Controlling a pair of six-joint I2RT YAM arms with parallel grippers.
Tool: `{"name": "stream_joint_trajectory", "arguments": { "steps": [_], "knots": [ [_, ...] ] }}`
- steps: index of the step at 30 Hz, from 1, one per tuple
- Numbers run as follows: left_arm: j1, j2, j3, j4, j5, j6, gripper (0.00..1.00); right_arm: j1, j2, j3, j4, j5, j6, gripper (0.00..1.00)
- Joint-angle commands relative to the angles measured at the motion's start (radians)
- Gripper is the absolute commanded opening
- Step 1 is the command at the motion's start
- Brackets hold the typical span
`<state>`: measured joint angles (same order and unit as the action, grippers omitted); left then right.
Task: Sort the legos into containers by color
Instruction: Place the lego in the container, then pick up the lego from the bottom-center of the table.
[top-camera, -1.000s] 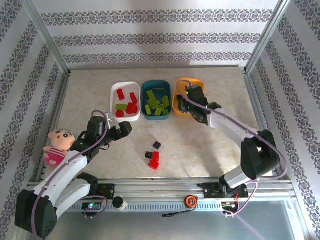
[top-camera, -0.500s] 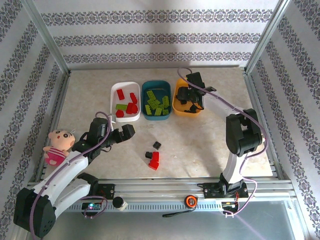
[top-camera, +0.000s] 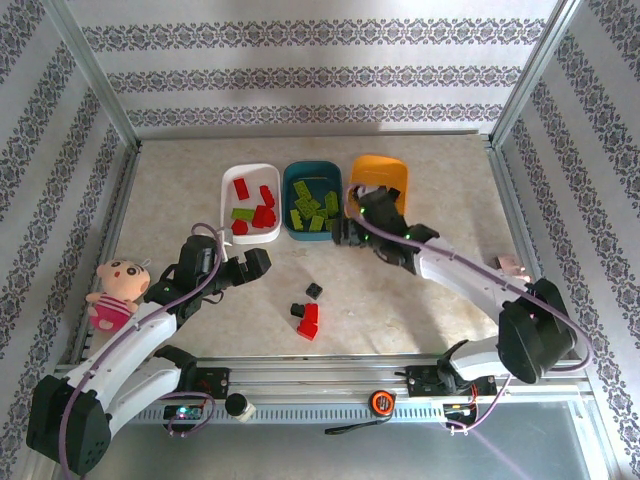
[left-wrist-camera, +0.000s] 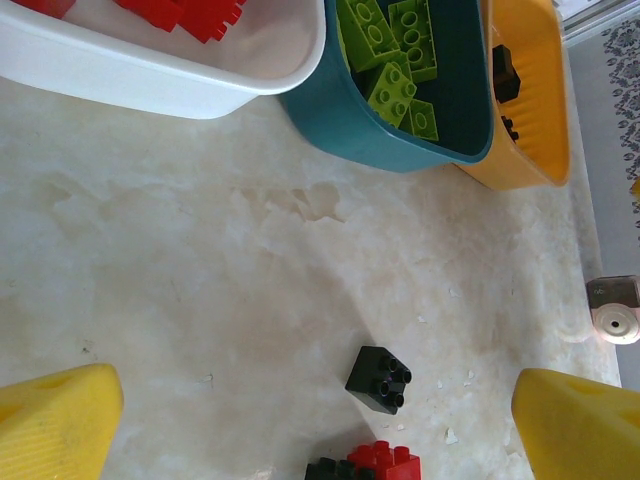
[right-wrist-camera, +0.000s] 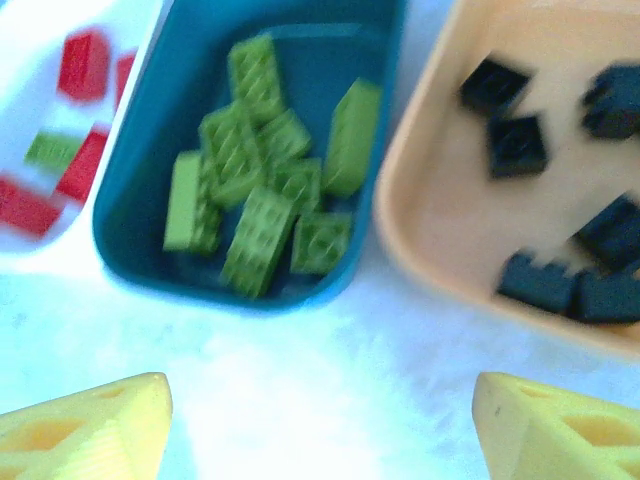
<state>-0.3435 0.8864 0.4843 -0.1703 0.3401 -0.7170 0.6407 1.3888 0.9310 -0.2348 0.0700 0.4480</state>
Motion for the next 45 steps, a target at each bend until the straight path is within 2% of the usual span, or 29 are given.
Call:
{"name": "stream_joint_trajectory", "arguments": {
  "steps": [1, 7, 11, 24, 31, 37, 41, 45],
  "knots": [
    [-0.016, -0.001, -0.017, 0.044, 0.009, -0.008, 1.0, 0.088, 0.001, -0.067, 0.011, 0.009, 0.04, 0.79],
    [-0.018, 0.012, -0.019, 0.055, 0.012, -0.011, 1.0, 0.228, 0.134, -0.084, 0.077, -0.01, 0.053, 0.79],
    [-0.018, 0.018, -0.019, 0.058, 0.016, -0.014, 1.0, 0.257, 0.206, -0.074, 0.126, -0.051, 0.044, 0.78],
    [-0.018, 0.023, -0.028, 0.06, 0.015, -0.011, 1.0, 0.313, 0.344, 0.003, 0.039, -0.038, 0.002, 0.78],
    [-0.019, 0.034, -0.026, 0.058, 0.02, -0.008, 1.0, 0.318, 0.366, 0.009, -0.002, 0.005, -0.013, 0.61],
    [-0.038, 0.051, -0.006, 0.044, 0.013, 0.015, 1.0, 0.295, 0.32, -0.028, 0.009, 0.04, -0.018, 0.36],
    [-0.081, 0.077, 0.017, 0.03, -0.008, 0.039, 1.0, 0.243, 0.233, -0.054, 0.024, 0.043, -0.026, 0.3],
    [-0.129, 0.108, 0.048, -0.008, -0.043, 0.071, 1.0, 0.154, 0.11, -0.068, 0.019, 0.032, -0.049, 0.28]
  ]
}}
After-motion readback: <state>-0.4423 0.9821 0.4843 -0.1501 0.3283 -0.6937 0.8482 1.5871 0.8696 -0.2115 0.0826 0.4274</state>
